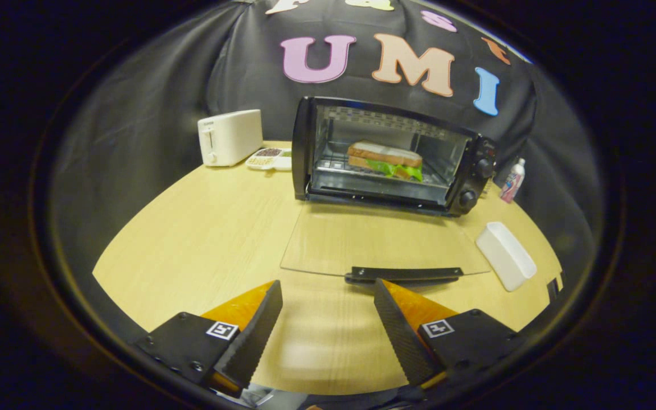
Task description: Open the toaster oven, put the food inside, and close the toaster oven door.
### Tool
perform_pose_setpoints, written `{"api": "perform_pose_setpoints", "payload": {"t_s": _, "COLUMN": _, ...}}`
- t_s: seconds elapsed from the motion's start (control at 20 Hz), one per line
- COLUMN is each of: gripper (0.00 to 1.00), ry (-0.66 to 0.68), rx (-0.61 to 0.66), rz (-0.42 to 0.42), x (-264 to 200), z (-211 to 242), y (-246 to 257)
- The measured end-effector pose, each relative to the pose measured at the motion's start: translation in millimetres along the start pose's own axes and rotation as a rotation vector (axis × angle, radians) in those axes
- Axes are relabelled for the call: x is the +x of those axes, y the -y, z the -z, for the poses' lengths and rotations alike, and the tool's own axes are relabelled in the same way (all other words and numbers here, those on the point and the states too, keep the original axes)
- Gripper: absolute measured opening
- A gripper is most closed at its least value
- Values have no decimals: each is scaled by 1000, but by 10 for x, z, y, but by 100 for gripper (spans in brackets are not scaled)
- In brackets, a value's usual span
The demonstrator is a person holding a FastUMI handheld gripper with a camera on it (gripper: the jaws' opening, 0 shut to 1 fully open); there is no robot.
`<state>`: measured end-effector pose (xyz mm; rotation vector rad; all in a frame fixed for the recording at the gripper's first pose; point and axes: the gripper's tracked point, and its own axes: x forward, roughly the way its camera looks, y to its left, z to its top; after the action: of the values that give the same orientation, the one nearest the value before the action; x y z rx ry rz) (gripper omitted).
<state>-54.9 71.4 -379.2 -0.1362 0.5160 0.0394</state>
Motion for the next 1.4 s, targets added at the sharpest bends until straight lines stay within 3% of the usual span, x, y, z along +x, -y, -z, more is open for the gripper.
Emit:
{"api": "perform_pose_setpoints", "payload": {"t_s": 0.4, "gripper": 100, "ry": -69, "rx": 9, "rz": 70, "x": 174, "z": 55, "y": 143}}
{"api": "perform_pose_setpoints", "payload": {"t_s": 0.55, "gripper": 96, "ry": -68, "rx": 15, "rz": 71, "x": 162, "z": -7, "y": 151}}
{"api": "perform_pose_setpoints", "payload": {"t_s": 1.4, "gripper": 94, "ry": 213, "rx": 53, "rz": 111, "x": -158, "z": -1214, "y": 261}}
